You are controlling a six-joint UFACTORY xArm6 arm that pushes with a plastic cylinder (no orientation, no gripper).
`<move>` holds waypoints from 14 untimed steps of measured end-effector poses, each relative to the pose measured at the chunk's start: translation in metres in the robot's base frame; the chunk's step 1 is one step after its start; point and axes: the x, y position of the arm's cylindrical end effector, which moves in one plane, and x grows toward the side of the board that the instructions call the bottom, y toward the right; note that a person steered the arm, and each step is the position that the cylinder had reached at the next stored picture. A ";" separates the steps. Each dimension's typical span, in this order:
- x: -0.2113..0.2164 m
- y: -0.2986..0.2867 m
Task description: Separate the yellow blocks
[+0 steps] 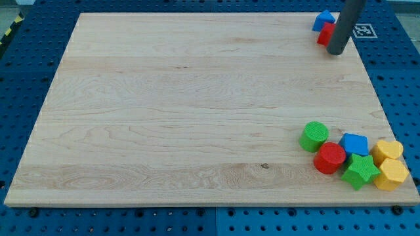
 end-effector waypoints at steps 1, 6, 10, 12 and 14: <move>-0.011 0.000; 0.056 0.098; 0.293 0.097; 0.303 0.052; 0.254 0.023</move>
